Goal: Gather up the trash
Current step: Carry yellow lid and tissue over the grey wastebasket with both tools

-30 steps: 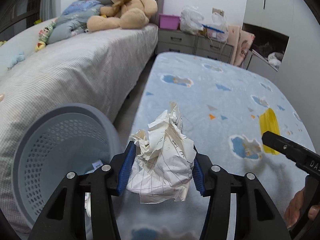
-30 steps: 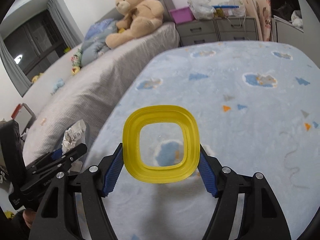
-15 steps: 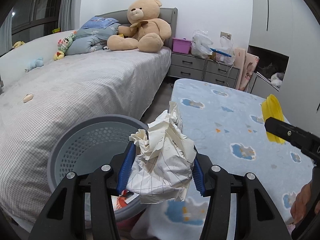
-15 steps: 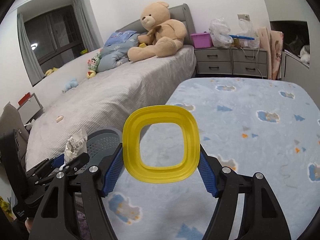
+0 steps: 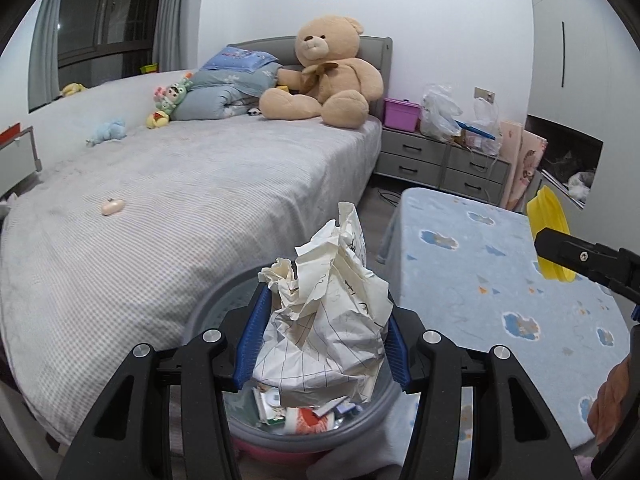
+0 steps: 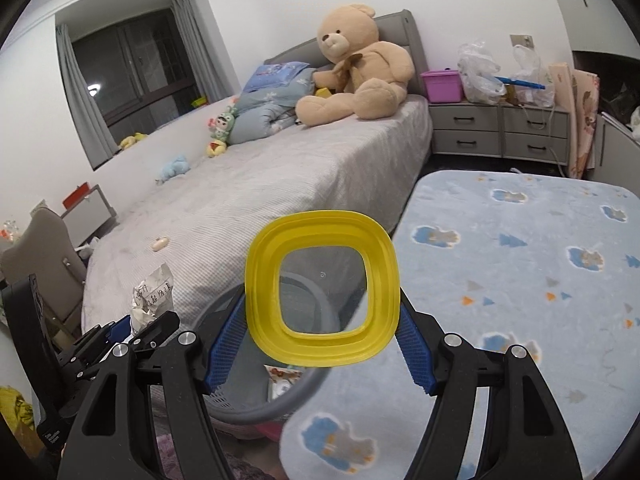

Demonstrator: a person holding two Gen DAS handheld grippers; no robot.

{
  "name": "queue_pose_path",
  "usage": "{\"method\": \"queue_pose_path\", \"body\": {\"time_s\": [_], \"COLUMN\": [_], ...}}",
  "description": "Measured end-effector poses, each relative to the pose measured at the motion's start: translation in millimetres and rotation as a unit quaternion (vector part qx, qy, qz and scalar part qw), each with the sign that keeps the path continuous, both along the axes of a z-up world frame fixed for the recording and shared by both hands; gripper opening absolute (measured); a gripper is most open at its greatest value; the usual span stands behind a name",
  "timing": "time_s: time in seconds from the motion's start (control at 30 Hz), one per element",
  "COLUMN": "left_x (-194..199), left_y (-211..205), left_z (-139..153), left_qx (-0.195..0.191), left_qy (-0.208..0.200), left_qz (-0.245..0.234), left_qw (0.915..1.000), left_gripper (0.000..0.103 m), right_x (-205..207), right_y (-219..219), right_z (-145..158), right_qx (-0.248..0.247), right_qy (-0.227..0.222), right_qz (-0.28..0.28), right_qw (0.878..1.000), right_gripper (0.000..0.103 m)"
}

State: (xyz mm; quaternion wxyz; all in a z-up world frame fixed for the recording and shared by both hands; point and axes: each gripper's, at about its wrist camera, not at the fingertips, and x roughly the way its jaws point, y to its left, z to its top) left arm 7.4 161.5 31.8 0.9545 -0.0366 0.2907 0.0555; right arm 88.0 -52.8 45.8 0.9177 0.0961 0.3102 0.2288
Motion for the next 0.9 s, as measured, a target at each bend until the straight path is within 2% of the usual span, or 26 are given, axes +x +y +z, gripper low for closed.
{"method": "queue_pose_path", "body": {"time_s": [0.23, 0.37, 0.47, 0.7, 0.9], "left_x": [10, 22, 36, 71, 84], "left_y": [17, 33, 42, 59, 67], "left_z": [12, 9, 3, -12, -49], "left_qx": [0.021, 0.023, 0.032, 0.044, 0.044], "left_qy": [0.013, 0.015, 0.015, 0.017, 0.048], "left_qz": [0.051, 0.073, 0.073, 0.064, 0.055], "left_qw": [0.9984, 0.997, 0.9967, 0.9968, 0.9963], "left_gripper": [0.051, 0.051, 0.051, 0.051, 0.051], "right_x": [19, 31, 40, 69, 79], "right_y": [32, 53, 70, 94, 96], "right_z": [0, -2, -5, -29, -53], "right_qx": [0.008, 0.007, -0.004, 0.015, 0.012], "right_qy": [-0.009, -0.01, -0.011, 0.014, 0.045], "right_qz": [0.037, 0.049, 0.049, 0.048, 0.047], "right_qw": [0.999, 0.999, 0.999, 0.999, 0.998], "right_gripper": [0.068, 0.068, 0.068, 0.068, 0.068]}}
